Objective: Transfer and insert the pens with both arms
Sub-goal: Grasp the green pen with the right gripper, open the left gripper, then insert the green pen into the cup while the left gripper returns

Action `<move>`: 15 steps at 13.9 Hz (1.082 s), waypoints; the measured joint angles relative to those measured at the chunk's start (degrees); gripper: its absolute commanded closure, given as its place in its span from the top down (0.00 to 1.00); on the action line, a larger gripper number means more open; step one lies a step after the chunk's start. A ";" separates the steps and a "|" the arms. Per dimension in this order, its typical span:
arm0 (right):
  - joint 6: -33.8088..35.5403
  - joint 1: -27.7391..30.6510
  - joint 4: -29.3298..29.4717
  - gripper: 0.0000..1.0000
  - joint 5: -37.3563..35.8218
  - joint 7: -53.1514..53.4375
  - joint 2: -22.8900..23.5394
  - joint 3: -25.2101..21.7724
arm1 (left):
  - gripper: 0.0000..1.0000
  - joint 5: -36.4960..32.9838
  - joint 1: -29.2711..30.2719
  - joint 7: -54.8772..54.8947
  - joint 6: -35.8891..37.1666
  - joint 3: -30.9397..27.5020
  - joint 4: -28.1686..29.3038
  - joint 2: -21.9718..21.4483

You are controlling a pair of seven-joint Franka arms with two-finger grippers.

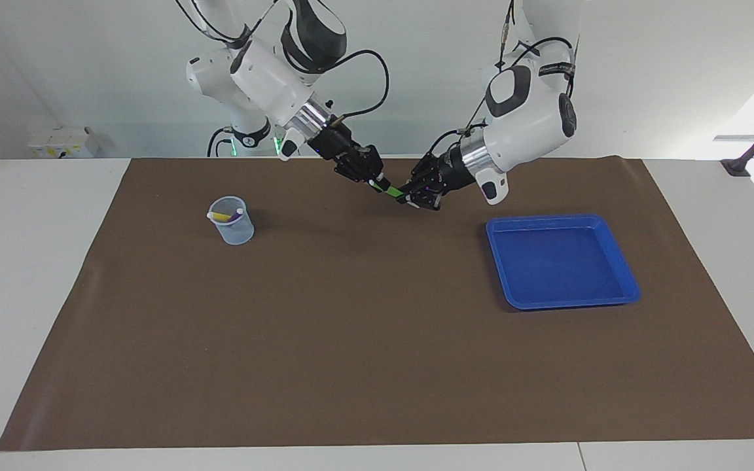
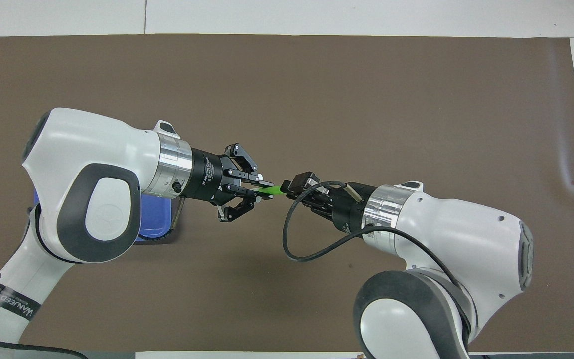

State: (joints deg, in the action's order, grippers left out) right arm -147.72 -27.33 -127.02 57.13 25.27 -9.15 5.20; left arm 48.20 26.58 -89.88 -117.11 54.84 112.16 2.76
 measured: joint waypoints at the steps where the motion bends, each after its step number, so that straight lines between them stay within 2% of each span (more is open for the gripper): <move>1: 0.00 0.00 0.00 0.00 0.00 0.00 0.00 0.00 | 0.65 0.00 0.00 0.00 -0.02 0.00 0.00 -0.01; 2: 0.00 0.00 0.01 0.00 0.00 -0.02 0.00 0.00 | 1.00 0.00 0.00 0.09 -0.06 0.00 0.00 -0.03; 6: 1.59 1.06 0.26 0.00 -0.36 -0.67 -0.11 0.00 | 1.00 0.04 -0.01 0.12 -0.29 0.00 -0.06 -0.19; 7: 4.97 2.80 0.43 0.00 -2.09 -1.59 -0.43 -0.04 | 1.00 0.04 0.00 0.18 -0.34 -0.02 -0.07 -0.23; 8: 10.43 5.78 0.88 0.00 -7.19 -2.49 -1.16 -0.12 | 1.00 -0.02 0.03 0.81 -0.39 -0.09 -0.10 -0.31; 10: 24.24 13.41 3.24 0.00 -17.43 -6.00 -3.06 -0.43 | 1.00 -1.44 0.16 4.79 -0.41 -0.24 -0.11 -0.44; 12: 37.26 21.39 6.79 0.00 -24.44 -15.13 -4.21 -0.76 | 1.00 -7.95 0.25 8.55 -0.41 -0.44 -0.39 -0.45; 15: 44.61 28.24 7.84 0.00 -39.77 -32.57 -4.27 -1.09 | 1.00 -24.01 0.78 12.79 3.24 -0.58 -2.75 -0.25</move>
State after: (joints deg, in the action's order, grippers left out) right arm -103.11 0.91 -119.19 17.36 -7.29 -13.42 4.11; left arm 24.19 27.36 -77.09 -113.87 54.26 109.41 2.51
